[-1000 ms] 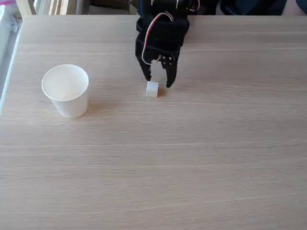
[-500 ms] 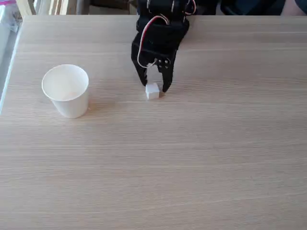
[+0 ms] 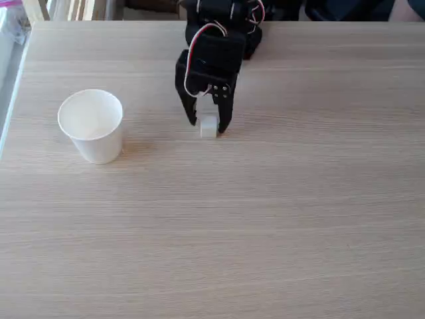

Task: Grasp a block and put it in the bin.

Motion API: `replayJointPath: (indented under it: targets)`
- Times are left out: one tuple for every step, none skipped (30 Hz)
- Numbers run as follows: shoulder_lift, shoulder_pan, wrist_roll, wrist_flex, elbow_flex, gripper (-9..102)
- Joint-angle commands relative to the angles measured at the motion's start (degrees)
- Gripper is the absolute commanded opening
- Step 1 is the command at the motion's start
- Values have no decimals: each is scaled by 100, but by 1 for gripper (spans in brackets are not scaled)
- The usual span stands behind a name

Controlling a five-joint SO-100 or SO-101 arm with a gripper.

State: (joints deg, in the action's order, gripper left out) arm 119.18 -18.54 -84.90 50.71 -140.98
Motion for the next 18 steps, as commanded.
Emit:
replayJointPath:
  targets:
    - [18,-35,-44,-35,26,25]
    - [18,-35,-44,-35,35,25]
    - [18,-44,-35,-35,35,25]
    - [18,-53,-26,-35,44,25]
    - [18,-70,-18,-9,53,25]
    - [18,-79,-9,18,62,25]
    - [18,-88,-9,53,70,25]
    - [18,-105,-9,88,70,24]
    - [18,-114,-9,114,70,24]
    - [18,-114,-9,149,70,24]
    - [26,-114,-9,185,70,23]
    - [26,-114,18,220,70,22]
    - [26,-97,44,255,70,21]
    - [26,-79,79,290,70,20]
    - [26,-53,132,325,70,19]
    - [26,-26,158,352,70,18]
    - [26,-9,185,360,70,18]
    - [26,0,193,360,70,17]
